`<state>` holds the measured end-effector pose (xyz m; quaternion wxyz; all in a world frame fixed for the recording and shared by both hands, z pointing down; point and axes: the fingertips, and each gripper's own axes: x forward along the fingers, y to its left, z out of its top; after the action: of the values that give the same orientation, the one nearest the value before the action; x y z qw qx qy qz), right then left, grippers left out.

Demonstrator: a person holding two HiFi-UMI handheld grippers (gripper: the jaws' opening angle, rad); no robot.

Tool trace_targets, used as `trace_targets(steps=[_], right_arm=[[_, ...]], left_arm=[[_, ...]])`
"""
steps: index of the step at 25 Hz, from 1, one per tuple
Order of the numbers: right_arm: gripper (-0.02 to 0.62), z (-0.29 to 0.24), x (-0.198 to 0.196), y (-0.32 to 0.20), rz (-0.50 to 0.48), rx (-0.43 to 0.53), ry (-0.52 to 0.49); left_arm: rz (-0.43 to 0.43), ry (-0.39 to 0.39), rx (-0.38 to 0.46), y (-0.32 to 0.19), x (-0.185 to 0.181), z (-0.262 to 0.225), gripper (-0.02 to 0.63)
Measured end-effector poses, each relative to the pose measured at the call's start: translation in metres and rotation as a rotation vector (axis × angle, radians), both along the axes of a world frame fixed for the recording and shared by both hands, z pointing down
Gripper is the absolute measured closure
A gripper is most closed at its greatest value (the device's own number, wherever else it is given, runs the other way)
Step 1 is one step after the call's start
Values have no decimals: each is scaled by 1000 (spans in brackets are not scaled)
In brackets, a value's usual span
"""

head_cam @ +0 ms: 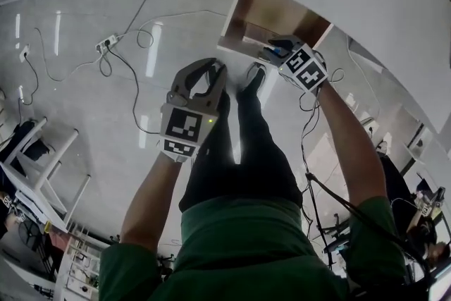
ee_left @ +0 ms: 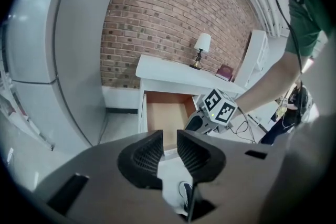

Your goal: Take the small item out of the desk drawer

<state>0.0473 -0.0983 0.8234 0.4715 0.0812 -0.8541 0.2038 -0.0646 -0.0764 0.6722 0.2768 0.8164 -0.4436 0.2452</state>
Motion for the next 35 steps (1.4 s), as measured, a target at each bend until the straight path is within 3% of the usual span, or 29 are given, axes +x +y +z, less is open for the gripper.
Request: trace_targets(steps=[14, 24, 35], right_arm=[[502, 67, -14, 7, -138, -86, 109], [500, 90, -10, 11, -168, -221, 161], [557, 77, -16, 17, -262, -106, 208]], left_arm=[[-71, 50, -55, 6, -22, 34, 534], [-118, 62, -81, 11, -28, 46, 534], [-122, 69, -68, 5, -26, 35, 535]])
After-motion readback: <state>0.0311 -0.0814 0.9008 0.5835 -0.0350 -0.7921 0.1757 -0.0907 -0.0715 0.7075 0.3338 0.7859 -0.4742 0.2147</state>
